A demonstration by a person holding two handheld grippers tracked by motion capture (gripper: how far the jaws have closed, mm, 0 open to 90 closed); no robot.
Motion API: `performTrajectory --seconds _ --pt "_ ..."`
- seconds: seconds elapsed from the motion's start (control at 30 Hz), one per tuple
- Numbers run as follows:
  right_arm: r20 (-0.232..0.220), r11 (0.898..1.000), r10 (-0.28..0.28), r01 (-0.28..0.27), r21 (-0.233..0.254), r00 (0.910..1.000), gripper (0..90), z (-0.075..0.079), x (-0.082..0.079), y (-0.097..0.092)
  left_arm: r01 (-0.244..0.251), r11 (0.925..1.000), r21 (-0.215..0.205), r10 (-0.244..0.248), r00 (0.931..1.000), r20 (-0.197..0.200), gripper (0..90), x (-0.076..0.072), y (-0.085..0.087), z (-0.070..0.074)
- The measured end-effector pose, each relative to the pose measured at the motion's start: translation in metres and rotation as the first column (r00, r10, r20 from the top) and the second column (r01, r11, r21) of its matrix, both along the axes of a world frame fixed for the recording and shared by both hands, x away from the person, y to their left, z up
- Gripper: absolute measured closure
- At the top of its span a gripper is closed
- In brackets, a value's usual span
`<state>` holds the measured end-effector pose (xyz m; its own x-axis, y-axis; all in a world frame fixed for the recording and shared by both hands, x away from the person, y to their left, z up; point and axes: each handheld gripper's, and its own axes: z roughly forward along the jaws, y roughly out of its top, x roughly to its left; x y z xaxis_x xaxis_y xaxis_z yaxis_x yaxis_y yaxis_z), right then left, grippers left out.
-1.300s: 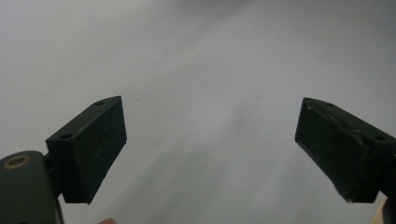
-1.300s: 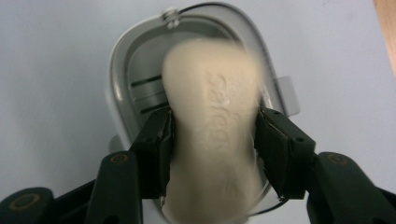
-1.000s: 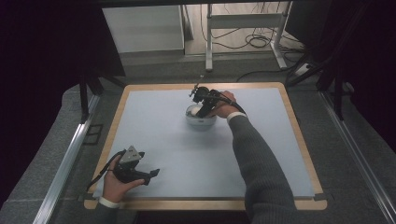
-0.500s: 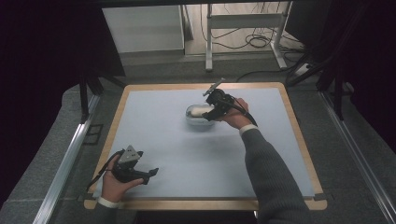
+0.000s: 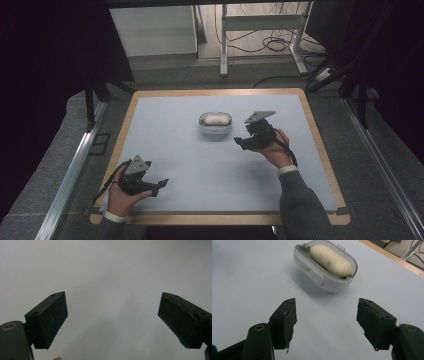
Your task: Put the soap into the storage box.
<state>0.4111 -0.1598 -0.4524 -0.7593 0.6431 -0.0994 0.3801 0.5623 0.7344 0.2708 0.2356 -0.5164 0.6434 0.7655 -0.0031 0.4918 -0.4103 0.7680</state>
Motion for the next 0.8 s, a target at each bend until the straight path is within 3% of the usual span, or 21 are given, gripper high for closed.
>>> performTrajectory --seconds 0.43,0.5,0.8 --pt "-0.016 0.994 -0.081 0.082 0.068 0.9966 31.3 -0.039 -0.050 -0.052 -0.003 1.0000 0.008 0.003 1.0000 -0.003 9.4 0.000 -0.002 -0.002" --pt "-0.023 0.995 -0.088 0.089 0.046 0.9958 31.1 -0.044 -0.052 -0.058 -0.001 0.9999 0.010 0.001 1.0000 -0.004 9.5 0.001 -0.003 -0.002" --pt "-0.041 0.987 -0.142 0.145 0.072 0.9889 31.4 -0.052 -0.054 -0.077 -0.003 1.0000 0.009 0.003 1.0000 -0.001 9.5 0.001 -0.001 -0.001"
